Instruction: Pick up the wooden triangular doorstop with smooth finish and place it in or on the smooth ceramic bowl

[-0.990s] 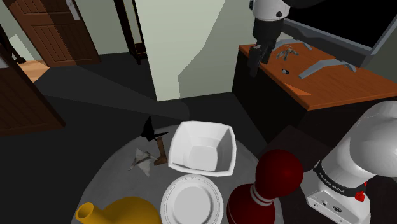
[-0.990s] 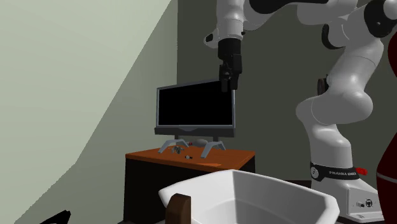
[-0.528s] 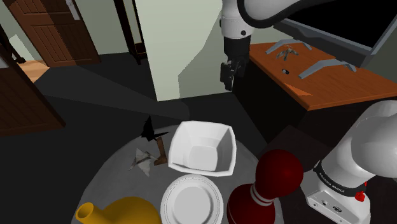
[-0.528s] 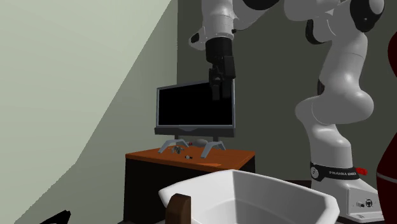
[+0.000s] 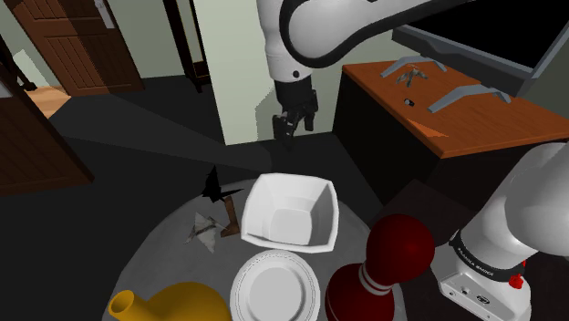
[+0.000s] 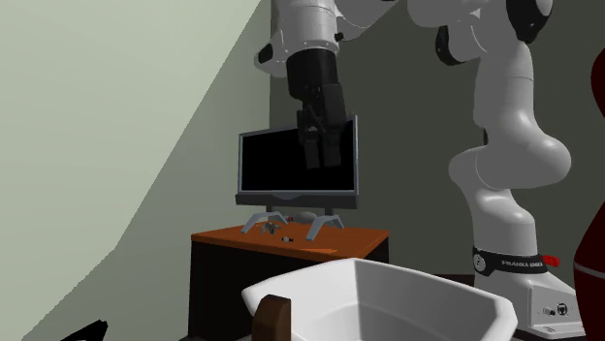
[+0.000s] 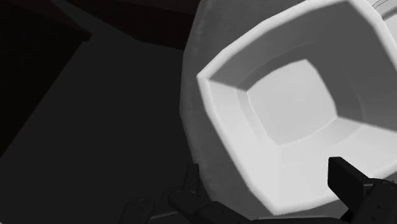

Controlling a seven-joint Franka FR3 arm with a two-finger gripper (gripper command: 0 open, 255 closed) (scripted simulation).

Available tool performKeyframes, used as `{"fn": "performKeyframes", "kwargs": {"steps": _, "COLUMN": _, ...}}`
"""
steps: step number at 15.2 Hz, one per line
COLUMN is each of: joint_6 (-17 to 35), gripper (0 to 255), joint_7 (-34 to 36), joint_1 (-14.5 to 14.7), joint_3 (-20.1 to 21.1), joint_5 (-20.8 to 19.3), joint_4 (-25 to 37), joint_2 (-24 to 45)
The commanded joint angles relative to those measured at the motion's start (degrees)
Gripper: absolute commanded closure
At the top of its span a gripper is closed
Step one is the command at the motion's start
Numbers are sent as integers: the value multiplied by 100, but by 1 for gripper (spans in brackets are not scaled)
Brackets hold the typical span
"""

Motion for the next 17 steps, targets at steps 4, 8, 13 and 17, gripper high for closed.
{"fn": "performKeyframes", "kwargs": {"steps": 4, "joint_6": 39, "gripper": 0, "joint_7": 467, "joint_1": 231, "joint_3": 301, "joint_5": -173, "joint_4": 805, "joint_2": 1095}}
{"fn": "performKeyframes", "kwargs": {"steps": 8, "joint_6": -23, "gripper": 0, "joint_7": 801, "joint_1": 492, "joint_3": 451, "joint_5": -367, "joint_4": 1542, "joint_2": 1974}}
{"fn": "performKeyframes", "kwargs": {"steps": 13, "joint_6": -227, "gripper": 0, "joint_7": 1145, "joint_1": 932, "joint_3": 536, "joint_5": -623, "joint_4": 2645, "joint_2": 3110}}
{"fn": "performKeyframes", "kwargs": {"steps": 17, "joint_6": -438, "gripper": 0, "joint_7": 1302, "joint_1": 1267, "joint_3": 539, "joint_5": -766, "joint_4": 3468, "joint_2": 3846}}
